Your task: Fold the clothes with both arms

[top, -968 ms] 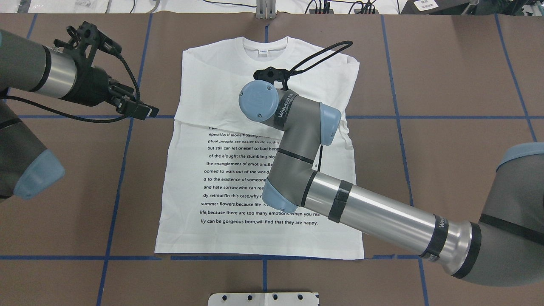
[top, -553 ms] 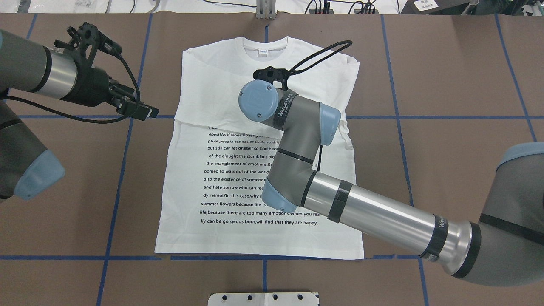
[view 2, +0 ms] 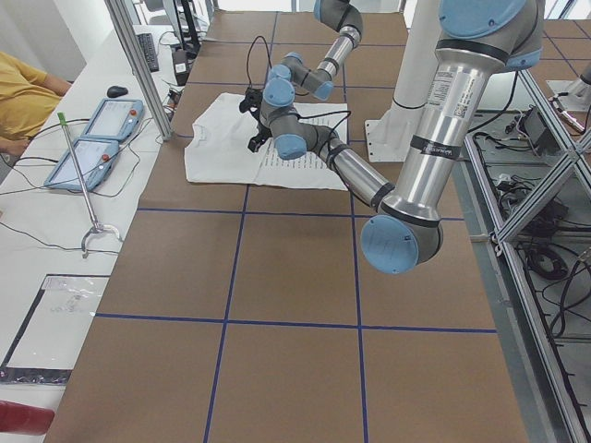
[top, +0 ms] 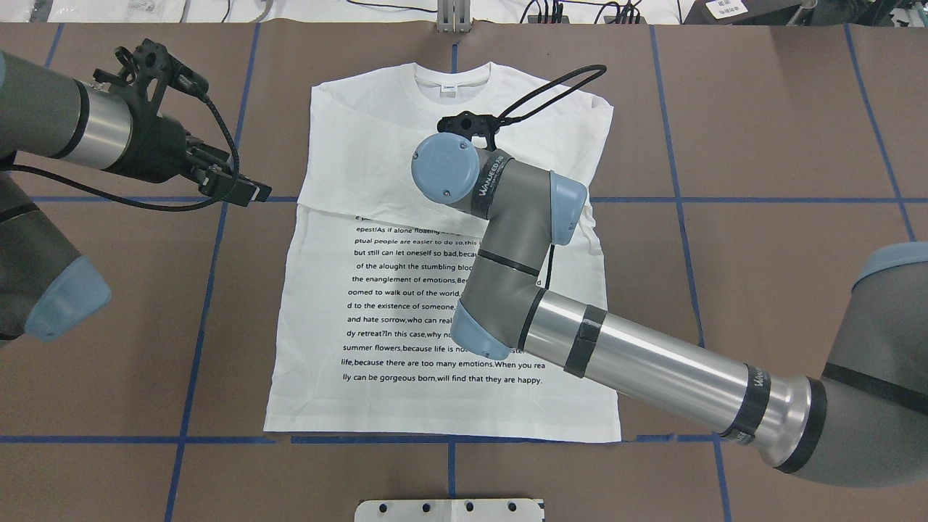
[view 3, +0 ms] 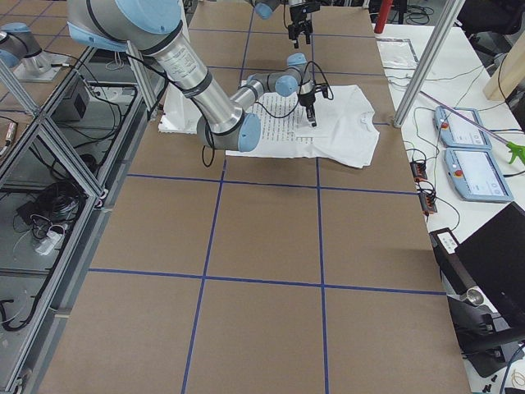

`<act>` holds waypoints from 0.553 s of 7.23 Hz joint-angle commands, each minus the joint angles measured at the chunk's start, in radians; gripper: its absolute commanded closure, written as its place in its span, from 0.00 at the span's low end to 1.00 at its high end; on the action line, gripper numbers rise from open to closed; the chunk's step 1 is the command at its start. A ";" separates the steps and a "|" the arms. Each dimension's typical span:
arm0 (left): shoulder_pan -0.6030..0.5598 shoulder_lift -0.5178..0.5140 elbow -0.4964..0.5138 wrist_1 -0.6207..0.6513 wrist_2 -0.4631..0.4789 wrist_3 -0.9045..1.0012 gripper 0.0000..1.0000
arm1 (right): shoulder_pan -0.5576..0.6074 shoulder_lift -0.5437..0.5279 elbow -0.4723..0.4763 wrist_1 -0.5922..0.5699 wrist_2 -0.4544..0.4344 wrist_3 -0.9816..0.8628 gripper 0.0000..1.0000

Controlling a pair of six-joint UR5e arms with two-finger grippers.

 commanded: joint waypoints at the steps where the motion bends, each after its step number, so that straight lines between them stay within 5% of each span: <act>1: 0.001 0.000 0.000 0.000 0.001 -0.002 0.00 | 0.021 -0.095 0.152 -0.072 0.007 -0.050 1.00; 4: 0.003 -0.002 -0.001 -0.002 0.001 -0.028 0.00 | 0.046 -0.153 0.210 -0.062 0.007 -0.074 1.00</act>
